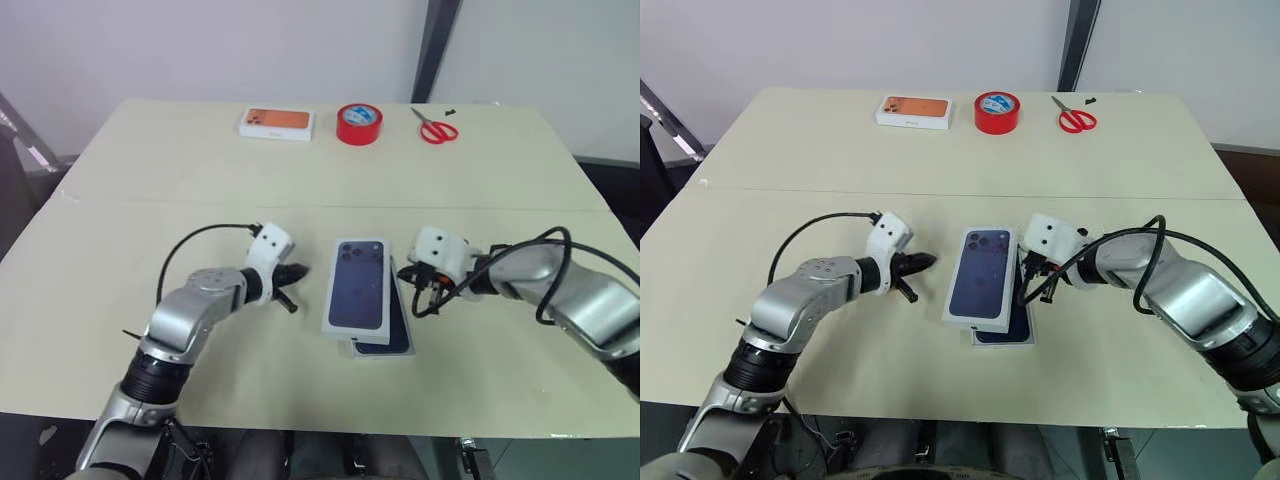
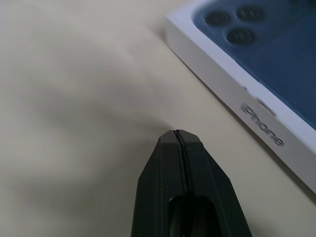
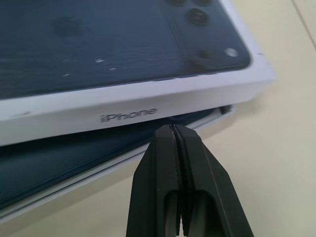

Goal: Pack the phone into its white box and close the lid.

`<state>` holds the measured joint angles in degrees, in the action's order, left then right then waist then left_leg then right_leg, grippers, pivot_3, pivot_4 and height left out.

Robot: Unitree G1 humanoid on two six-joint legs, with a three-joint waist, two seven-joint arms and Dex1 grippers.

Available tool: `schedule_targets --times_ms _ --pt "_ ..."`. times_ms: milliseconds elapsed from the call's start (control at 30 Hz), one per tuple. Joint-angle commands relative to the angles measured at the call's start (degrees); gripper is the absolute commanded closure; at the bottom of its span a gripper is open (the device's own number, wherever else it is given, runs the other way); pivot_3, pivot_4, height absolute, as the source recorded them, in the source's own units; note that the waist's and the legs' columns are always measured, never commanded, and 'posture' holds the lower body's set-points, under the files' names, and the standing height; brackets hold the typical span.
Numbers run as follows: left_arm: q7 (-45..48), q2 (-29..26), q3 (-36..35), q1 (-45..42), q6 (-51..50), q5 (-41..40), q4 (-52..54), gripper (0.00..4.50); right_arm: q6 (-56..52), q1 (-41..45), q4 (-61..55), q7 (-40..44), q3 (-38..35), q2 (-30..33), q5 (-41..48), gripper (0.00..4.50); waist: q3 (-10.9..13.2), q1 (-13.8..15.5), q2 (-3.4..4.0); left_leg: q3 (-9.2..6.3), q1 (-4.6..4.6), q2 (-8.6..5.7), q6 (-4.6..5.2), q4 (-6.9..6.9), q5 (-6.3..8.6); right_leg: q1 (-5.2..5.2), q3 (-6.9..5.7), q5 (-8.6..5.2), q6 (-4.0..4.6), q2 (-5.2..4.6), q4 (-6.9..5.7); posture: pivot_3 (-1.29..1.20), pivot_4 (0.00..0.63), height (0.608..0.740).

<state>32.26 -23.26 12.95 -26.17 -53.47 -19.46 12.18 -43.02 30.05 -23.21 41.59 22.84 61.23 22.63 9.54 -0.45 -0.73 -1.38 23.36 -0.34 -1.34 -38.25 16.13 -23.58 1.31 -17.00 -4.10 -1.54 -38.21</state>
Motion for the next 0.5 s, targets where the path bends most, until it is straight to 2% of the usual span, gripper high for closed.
schedule_targets --times_ms 33,200,500 --pt "2.46 1.45 1.32 -1.87 -1.31 -2.3 1.94 4.5 0.29 0.46 -2.29 1.98 -1.4 -1.76 -2.16 4.43 0.0 -0.08 0.0 -0.01 -0.01 0.0 0.0 0.0 0.0 0.0 0.0 0.0 0.0 0.01 -0.01 0.0 0.15 0.74" --pt "7.11 1.9 1.59 -2.12 -4.58 -7.53 6.16 4.5 0.43 -1.51 -4.61 5.77 -3.31 -1.48 -3.24 4.43 0.0 -0.18 0.0 -0.02 -0.02 0.01 -0.01 0.0 -0.01 0.0 0.0 0.0 0.0 0.02 -0.04 0.0 0.15 0.74" --pt "10.44 -0.06 3.17 -1.97 -6.77 -9.38 8.59 4.5 0.21 -6.04 -8.1 11.07 -6.9 1.05 -4.49 4.43 0.0 -0.09 0.01 -0.02 -0.02 0.0 -0.01 0.0 -0.01 0.02 0.0 0.0 0.0 0.01 -0.02 0.0 0.15 0.74"
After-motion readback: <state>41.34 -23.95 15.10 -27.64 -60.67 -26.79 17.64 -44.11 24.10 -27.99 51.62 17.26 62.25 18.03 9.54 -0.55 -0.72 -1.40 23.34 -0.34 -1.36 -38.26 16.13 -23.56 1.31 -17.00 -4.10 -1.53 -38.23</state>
